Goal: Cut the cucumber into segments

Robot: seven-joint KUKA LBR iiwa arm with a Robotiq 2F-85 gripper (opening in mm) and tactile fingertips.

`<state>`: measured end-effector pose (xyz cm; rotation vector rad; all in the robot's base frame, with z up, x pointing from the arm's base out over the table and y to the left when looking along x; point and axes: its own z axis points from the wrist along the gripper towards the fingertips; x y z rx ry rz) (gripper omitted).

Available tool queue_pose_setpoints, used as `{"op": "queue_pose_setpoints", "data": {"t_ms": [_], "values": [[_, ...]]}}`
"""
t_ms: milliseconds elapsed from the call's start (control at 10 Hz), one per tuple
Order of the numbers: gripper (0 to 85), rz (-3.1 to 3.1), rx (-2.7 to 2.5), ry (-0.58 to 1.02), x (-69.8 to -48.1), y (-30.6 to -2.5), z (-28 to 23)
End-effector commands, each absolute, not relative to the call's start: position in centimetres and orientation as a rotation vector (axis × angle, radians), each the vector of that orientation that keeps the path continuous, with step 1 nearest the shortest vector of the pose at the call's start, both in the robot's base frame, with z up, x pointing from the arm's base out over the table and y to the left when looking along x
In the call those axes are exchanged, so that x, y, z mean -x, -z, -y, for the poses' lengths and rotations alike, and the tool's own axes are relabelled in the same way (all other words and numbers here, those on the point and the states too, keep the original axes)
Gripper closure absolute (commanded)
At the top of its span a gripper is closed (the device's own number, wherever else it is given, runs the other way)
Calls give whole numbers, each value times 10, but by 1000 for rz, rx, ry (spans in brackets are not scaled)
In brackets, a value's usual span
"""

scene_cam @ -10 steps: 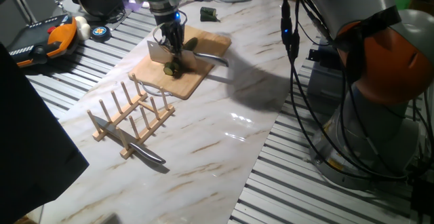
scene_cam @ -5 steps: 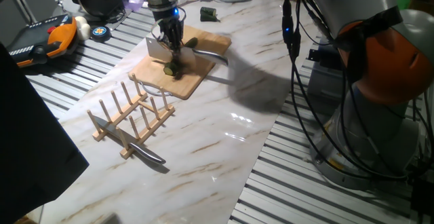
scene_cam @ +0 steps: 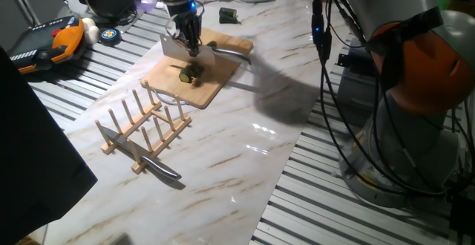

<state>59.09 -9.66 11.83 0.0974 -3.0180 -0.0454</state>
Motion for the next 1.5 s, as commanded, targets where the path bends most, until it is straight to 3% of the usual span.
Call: {"op": "queue_pose_setpoints", "data": {"t_ms": [0, 1400], "values": [[843, 3018, -103, 52, -591, -122, 102], [843, 3014, -121, 12, -596, -113, 105]]}}
